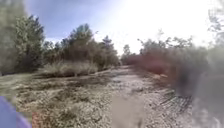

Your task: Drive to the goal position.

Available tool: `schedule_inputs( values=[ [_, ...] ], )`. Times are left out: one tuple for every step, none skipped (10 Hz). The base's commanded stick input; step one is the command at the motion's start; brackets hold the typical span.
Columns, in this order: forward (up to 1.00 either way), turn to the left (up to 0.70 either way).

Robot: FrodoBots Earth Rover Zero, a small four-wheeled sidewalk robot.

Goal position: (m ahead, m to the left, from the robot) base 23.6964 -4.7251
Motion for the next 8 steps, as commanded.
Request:
schedule_inputs(
  values=[
    [1.00, 0.00],
    [1.00, 0.00],
    [1.00, 0.00],
    [1.00, 0.00],
    [1.00, 0.00],
    [1.00, 0.00],
    [1.00, 0.00],
    [1.00, 0.00]
  ],
)
